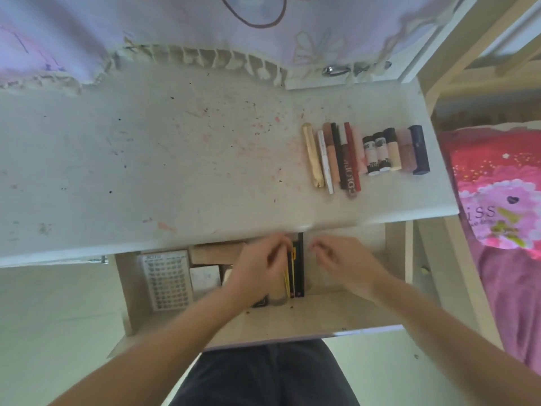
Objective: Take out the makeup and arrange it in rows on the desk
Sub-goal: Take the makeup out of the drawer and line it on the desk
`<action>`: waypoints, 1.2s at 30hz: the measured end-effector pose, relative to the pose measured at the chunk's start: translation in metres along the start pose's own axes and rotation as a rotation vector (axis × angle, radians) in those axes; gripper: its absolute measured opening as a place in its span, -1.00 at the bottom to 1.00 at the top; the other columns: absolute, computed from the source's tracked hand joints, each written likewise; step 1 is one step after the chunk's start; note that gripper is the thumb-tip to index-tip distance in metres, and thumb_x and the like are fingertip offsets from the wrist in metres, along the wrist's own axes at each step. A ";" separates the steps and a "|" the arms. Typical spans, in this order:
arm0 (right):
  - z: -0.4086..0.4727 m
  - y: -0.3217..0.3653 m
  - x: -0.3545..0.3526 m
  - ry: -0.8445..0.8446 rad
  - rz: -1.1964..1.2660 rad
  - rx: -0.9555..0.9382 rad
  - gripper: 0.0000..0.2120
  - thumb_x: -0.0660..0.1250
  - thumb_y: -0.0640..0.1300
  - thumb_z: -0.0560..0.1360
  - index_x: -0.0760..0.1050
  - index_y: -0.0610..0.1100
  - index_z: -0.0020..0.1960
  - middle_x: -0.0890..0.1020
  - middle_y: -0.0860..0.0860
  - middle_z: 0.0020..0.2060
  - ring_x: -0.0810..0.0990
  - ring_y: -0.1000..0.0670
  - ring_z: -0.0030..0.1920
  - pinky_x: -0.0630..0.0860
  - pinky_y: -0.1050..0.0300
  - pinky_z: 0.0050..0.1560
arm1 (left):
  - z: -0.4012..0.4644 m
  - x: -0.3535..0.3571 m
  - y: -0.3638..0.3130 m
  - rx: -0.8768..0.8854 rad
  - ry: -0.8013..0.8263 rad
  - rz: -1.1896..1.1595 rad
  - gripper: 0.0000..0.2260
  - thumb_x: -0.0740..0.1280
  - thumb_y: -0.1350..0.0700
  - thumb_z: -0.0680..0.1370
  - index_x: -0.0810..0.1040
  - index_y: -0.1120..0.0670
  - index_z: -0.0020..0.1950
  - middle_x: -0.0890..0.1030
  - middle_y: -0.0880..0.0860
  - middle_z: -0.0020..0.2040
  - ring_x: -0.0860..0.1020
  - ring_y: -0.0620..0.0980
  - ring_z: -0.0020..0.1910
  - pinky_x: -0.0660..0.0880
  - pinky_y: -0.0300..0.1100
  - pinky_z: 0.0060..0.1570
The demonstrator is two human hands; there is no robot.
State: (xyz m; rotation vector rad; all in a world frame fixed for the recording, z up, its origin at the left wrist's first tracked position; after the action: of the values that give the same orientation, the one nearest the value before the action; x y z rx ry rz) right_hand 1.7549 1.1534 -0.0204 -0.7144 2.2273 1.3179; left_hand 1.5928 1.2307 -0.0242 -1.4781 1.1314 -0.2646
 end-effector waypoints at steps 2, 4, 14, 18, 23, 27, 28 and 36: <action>0.007 -0.031 0.028 0.095 -0.082 0.138 -0.73 0.11 -0.14 0.61 0.43 -0.03 0.26 0.60 -0.02 0.05 0.56 0.01 -0.02 0.41 0.20 -0.07 | -0.014 0.030 0.028 -0.092 0.146 0.129 -0.82 0.17 0.10 0.60 0.50 -0.08 0.13 0.60 -0.05 -0.07 0.53 -0.18 -0.20 0.53 -0.21 -0.14; 0.019 -0.048 0.043 0.100 -0.082 0.218 -0.59 0.09 -0.19 0.60 0.24 -0.03 0.44 0.52 -0.12 0.16 0.54 -0.09 0.04 0.41 0.18 -0.03 | -0.005 0.046 0.048 -0.209 0.168 0.199 -0.72 0.14 0.11 0.62 0.41 -0.03 0.33 0.57 0.00 0.09 0.54 -0.12 -0.04 0.50 -0.21 0.01; 0.065 -0.051 0.062 0.128 -0.206 0.198 -0.54 0.06 -0.10 0.58 0.18 -0.05 0.48 0.27 -0.16 0.42 0.32 -0.21 0.37 0.32 -0.03 0.28 | 0.042 0.078 0.064 -0.319 0.294 0.524 -0.46 0.12 0.23 0.56 0.08 0.00 0.52 0.48 0.18 0.22 0.54 0.15 0.01 0.39 -0.12 -0.27; 0.059 -0.058 0.069 0.180 -0.303 0.204 -0.64 0.06 -0.13 0.60 0.31 -0.15 0.37 0.34 -0.17 0.36 0.38 -0.19 0.31 0.38 0.01 0.22 | 0.044 0.083 0.065 -0.304 0.278 0.545 -0.48 0.14 0.21 0.55 0.11 -0.03 0.49 0.48 0.16 0.20 0.54 0.17 0.00 0.41 -0.10 -0.28; 0.049 -0.060 0.082 0.156 -0.236 0.244 -0.67 0.11 -0.20 0.59 0.34 -0.21 0.33 0.47 -0.23 0.22 0.50 -0.21 0.17 0.42 0.05 0.10 | 0.051 0.093 0.058 -0.300 0.311 0.549 -0.65 0.11 0.15 0.59 0.23 0.04 0.38 0.50 0.17 0.15 0.54 0.18 0.00 0.50 -0.01 -0.20; 0.048 -0.060 0.087 0.133 -0.250 0.265 -0.66 0.13 -0.17 0.58 0.38 -0.18 0.33 0.46 -0.22 0.24 0.50 -0.20 0.19 0.45 0.03 0.17 | 0.051 0.095 0.056 -0.353 0.285 0.585 -0.69 0.12 0.20 0.58 0.27 0.11 0.33 0.41 0.17 0.27 0.51 0.19 0.11 0.50 0.02 -0.06; 0.048 -0.061 0.087 0.119 -0.253 0.283 -0.66 0.14 -0.17 0.58 0.38 -0.17 0.34 0.45 -0.22 0.26 0.50 -0.20 0.19 0.45 0.03 0.18 | 0.049 0.096 0.056 -0.351 0.280 0.596 -0.68 0.12 0.22 0.58 0.26 0.11 0.34 0.41 0.17 0.27 0.51 0.20 0.11 0.49 0.01 -0.06; 0.040 -0.078 0.085 -0.004 -0.263 0.364 -0.77 0.19 -0.20 0.56 0.38 -0.18 0.20 0.38 -0.18 0.25 0.51 -0.20 0.07 0.41 0.10 -0.10 | 0.046 0.099 0.054 -0.297 0.271 0.804 -0.54 0.24 0.33 0.51 0.22 0.22 0.39 0.38 0.21 0.26 0.52 0.21 0.08 0.49 0.01 -0.16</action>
State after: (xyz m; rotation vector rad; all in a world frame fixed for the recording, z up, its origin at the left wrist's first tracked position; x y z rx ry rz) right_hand 1.7445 1.1397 -0.1412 -0.8267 2.1947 0.7610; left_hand 1.6494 1.1950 -0.1262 -1.1345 1.9503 0.2845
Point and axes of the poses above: each hand's wrist, its own z-axis towards the middle knuckle, its own x-axis out of the palm, y = z × x, the point moved 3 cm from there along z, towards the middle knuckle
